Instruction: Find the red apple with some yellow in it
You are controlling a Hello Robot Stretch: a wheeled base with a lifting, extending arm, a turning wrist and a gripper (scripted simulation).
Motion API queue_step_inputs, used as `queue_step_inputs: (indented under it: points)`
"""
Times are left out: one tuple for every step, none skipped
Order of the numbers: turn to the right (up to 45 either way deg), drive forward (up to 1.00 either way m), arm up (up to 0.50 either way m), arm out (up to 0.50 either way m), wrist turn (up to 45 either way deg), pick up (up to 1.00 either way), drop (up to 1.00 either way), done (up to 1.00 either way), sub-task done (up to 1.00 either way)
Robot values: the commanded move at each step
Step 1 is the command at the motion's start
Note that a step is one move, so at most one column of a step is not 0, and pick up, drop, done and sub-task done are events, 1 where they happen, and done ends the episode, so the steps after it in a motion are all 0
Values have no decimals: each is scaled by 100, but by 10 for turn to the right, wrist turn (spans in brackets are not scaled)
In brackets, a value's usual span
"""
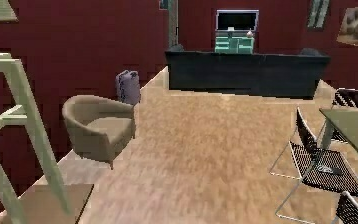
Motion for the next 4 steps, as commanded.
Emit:
queue_step_inputs:
  points:
    - [0,60,0,0,0,0,0,0,0]
    - [60,0,0,0,0,0,0,0,0]
    - [0,45,0,0,0,0,0,0,0]
    - [210,0,0,0,0,0,0,0,0]
